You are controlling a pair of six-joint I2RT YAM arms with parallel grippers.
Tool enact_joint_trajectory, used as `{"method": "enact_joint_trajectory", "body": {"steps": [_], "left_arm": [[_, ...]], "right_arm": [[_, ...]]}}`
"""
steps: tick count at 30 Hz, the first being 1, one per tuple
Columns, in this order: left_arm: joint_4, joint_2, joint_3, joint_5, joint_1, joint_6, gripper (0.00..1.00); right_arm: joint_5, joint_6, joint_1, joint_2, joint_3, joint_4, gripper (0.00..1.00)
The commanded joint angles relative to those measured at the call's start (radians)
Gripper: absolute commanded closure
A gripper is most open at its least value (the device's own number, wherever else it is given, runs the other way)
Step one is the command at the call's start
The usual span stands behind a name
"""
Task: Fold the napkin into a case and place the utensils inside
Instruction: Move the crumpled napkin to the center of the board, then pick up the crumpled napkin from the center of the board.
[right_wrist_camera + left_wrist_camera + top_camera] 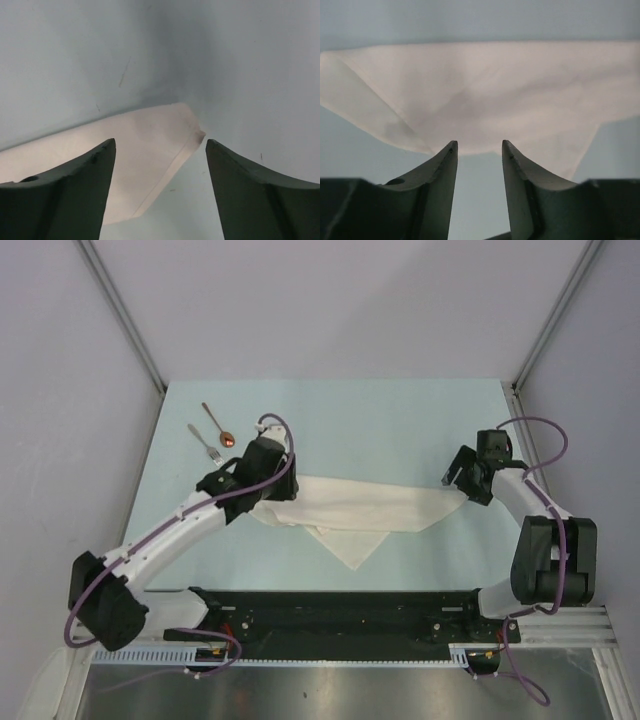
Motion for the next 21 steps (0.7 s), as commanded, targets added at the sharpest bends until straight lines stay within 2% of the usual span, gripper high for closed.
{"method": "enact_joint_trajectory", "body": {"steps": [1, 6, 7, 12, 15, 21], "left_arm": [[0.036, -0.115, -0.210, 0.184, -0.052, -0.046, 0.61], [0.168, -0.104, -0.314, 0.231, -0.184, -0.103, 0.68], [0.182, -0.079, -0.320, 0.286, -0.198, -0.138, 0.68], [0.258, 0.057, -0.329, 0.334, -0.201, -0.247, 0.64], [0.338, 0.082, -0.360, 0.346, -0.201, -0.268, 0.65], [0.393, 0.095, -0.395, 0.290, -0.200, -0.289, 0.69]], "right_arm": [[0.149, -0.011, 0.118, -0.061, 0.023, -0.028, 0.19], [0.206, 0.050, 0.308, -0.171, -0.001, -0.065, 0.19], [0.211, 0.061, 0.339, -0.192, -0.017, -0.066, 0.19], [0.229, 0.133, 0.502, -0.269, -0.057, -0.089, 0.20], [0.232, 0.174, 0.562, -0.289, -0.090, -0.088, 0.20], [0.234, 0.216, 0.620, -0.311, -0.146, -0.086, 0.20]]}}
